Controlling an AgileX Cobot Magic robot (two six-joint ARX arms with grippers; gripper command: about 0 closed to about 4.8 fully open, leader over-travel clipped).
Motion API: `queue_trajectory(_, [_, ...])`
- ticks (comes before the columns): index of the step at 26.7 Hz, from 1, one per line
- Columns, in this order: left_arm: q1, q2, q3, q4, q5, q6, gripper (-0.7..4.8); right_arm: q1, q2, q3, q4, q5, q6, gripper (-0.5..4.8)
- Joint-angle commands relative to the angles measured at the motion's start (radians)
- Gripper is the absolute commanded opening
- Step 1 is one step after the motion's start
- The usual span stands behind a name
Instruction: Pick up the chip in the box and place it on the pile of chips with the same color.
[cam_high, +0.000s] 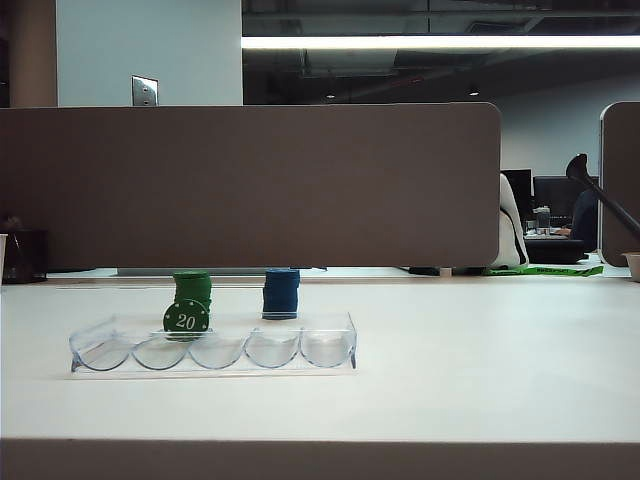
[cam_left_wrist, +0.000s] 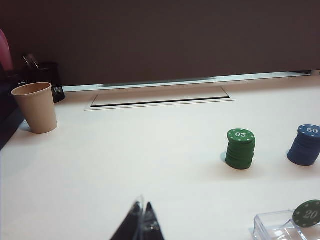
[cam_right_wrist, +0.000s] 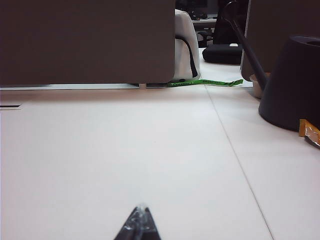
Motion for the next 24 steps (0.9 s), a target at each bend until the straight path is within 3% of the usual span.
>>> queue_trajectory(1, [0.000,0.001,0.003,0.007,0.003,0.000,-0.06,-0.001,0.000,-0.002,0.010,0.002,0.001,-0.05])
queue_trajectory(18, [0.000,0.001,0.011,0.009,0.028,0.000,-0.06,0.000,0.000,0.030,0.009,0.001,0.000,-0.05])
queue_trajectory(21, [-0.001,0.001,0.050,-0.024,0.056,-0.001,-0.06,0.000,0.003,0.086,-0.010,0.001,-0.008,-0.05])
queue_trajectory(24, [-0.001,0.012,0.157,-0.129,0.071,0.000,-0.06,0.000,0.021,0.206,-0.139,-0.010,-0.070,-0.05])
